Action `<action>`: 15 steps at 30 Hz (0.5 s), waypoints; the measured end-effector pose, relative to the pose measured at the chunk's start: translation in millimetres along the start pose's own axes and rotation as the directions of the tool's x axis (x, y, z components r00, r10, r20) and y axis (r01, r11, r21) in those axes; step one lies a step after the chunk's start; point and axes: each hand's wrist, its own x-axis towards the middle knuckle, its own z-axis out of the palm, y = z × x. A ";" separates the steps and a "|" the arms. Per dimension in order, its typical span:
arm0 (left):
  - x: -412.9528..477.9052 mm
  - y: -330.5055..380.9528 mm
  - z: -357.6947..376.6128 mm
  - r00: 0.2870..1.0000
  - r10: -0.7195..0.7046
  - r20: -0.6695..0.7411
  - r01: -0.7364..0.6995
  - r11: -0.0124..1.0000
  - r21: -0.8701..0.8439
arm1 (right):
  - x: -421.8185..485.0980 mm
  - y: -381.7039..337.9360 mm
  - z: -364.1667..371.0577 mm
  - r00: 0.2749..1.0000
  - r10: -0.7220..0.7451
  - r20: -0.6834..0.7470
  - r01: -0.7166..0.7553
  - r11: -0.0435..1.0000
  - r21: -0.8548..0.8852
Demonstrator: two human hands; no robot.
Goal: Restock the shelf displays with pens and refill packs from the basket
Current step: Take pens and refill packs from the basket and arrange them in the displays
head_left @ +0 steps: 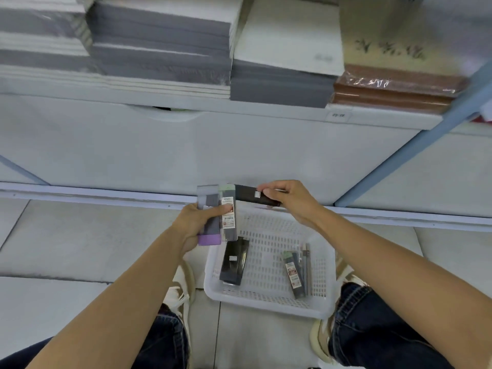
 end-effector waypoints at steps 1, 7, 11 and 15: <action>-4.0 7.9 3.2 1.000 0.024 -0.015 -0.025 1.000 -0.018 | -2.9 -8.1 2.3 1.000 -0.014 0.002 0.014 0.999 0.043; -35.3 51.4 15.6 0.983 0.171 -0.063 -0.175 0.982 -0.067 | -20.8 -50.3 13.6 0.990 -0.127 0.063 0.113 0.975 0.192; -57.0 73.3 21.0 0.957 0.283 -0.065 -0.289 0.953 -0.096 | -33.5 -72.1 22.8 0.978 -0.195 0.075 0.180 0.970 0.166; -76.2 89.7 31.0 0.902 0.423 -0.088 -0.432 0.892 -0.137 | -46.1 -94.5 31.7 0.963 -0.269 -0.011 0.265 0.938 0.222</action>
